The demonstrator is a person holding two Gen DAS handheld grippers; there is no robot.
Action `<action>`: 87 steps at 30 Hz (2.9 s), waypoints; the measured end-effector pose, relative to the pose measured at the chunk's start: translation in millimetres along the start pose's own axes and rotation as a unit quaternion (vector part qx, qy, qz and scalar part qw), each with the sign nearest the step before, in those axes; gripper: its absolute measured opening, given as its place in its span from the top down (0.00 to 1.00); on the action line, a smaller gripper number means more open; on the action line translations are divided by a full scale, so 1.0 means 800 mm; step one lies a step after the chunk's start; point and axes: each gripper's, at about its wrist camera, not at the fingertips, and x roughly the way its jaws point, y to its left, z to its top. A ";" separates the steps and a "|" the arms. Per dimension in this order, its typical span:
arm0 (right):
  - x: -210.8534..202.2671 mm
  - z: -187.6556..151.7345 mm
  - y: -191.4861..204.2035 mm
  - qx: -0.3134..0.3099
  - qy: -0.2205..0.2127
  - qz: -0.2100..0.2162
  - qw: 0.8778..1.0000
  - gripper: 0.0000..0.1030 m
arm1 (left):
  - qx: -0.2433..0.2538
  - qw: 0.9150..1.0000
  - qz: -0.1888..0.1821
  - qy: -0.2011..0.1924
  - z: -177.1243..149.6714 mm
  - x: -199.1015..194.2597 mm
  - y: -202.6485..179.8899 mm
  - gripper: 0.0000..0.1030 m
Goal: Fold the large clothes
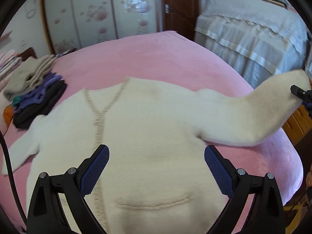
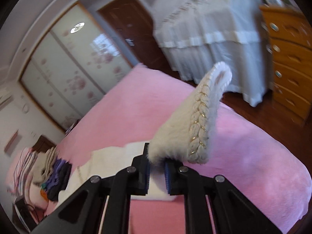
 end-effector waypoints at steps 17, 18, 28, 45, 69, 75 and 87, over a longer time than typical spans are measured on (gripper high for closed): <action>0.186 -0.214 0.342 -0.255 0.190 0.067 0.946 0.84 | -0.147 0.987 0.008 0.065 -0.065 0.048 0.255 0.05; 0.196 -0.229 0.341 -0.261 0.207 0.060 0.941 0.82 | -0.144 0.987 0.002 0.070 -0.068 0.055 0.255 0.05; 0.160 -0.264 0.337 -0.329 0.216 0.043 0.918 0.40 | -0.170 0.974 -0.119 0.091 -0.068 0.098 0.248 0.05; 0.100 -0.210 0.239 -0.226 0.200 0.021 0.953 0.39 | -0.272 0.891 -0.317 0.178 -0.069 0.167 0.203 0.60; 0.096 -0.203 0.176 -0.174 0.204 0.003 0.963 0.39 | -0.323 0.884 -0.276 0.193 -0.077 0.201 0.182 0.46; 0.102 -0.210 0.179 -0.182 0.207 0.002 0.961 0.39 | -0.314 0.893 -0.271 0.177 -0.060 0.219 0.171 0.45; 0.114 -0.209 0.166 -0.182 0.204 -0.022 0.962 0.39 | -0.147 0.968 -0.195 0.062 0.078 0.137 0.150 0.85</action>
